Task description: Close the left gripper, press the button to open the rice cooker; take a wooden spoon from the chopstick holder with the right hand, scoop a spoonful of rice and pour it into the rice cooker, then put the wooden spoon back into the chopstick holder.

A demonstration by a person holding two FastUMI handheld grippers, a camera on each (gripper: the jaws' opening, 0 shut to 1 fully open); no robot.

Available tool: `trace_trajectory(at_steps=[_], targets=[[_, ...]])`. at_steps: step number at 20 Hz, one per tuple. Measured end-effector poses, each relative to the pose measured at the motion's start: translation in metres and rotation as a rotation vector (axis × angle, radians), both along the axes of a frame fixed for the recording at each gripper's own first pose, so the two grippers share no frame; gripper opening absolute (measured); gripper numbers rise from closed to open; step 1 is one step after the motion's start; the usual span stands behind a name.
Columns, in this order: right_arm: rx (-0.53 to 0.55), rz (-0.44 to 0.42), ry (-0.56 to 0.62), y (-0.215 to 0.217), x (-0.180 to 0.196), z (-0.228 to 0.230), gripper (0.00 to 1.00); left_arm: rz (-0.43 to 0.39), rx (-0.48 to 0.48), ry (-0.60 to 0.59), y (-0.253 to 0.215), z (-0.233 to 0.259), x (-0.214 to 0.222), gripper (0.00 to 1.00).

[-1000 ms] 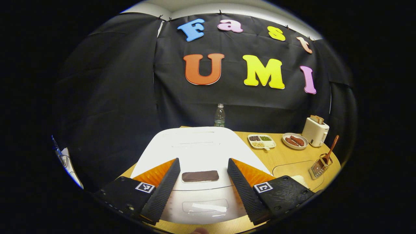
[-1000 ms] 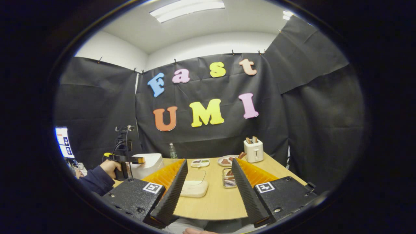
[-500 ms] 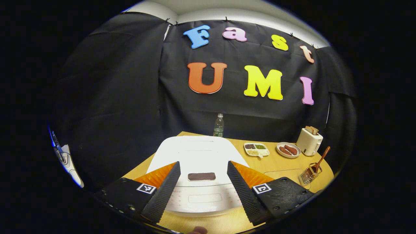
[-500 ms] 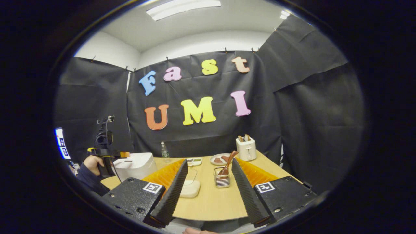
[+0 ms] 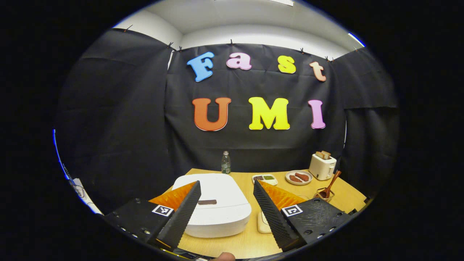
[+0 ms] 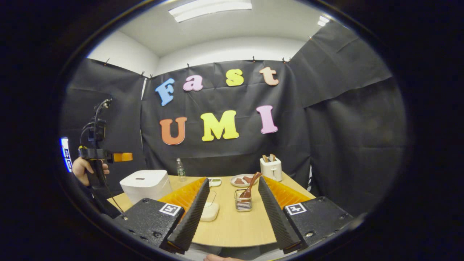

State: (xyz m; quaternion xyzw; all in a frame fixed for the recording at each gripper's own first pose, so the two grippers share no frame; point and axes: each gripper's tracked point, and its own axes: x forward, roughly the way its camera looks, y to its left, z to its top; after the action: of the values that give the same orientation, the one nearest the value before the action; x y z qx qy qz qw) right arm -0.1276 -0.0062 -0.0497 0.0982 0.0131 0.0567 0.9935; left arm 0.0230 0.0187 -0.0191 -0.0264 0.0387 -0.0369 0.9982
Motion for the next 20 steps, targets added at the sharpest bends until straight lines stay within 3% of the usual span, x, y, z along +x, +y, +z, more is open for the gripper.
trace_trajectory(at_steps=[4, 13, 17, 18, 20], targets=[[-0.018, -0.011, -0.016, -0.003, -0.003, 0.004, 0.89, -0.032, 0.026, -0.114, -0.015, 0.030, -0.036, 0.94], [-0.022, 0.002, -0.021, 0.002, -0.007, 0.006, 0.89, -0.128, 0.045, -0.223, -0.060, 0.038, -0.116, 0.94], [-0.027, 0.003, -0.021, 0.002, -0.009, 0.005, 0.89, -0.128, 0.011, -0.216, -0.067, 0.024, -0.126, 0.95], [-0.026, 0.002, -0.025, 0.003, -0.010, 0.007, 0.89, -0.116, 0.012, -0.213, -0.066, 0.022, -0.128, 0.90], [-0.027, -0.005, -0.025, 0.002, -0.009, 0.007, 0.89, -0.091, 0.023, -0.216, -0.061, 0.018, -0.130, 0.95]])
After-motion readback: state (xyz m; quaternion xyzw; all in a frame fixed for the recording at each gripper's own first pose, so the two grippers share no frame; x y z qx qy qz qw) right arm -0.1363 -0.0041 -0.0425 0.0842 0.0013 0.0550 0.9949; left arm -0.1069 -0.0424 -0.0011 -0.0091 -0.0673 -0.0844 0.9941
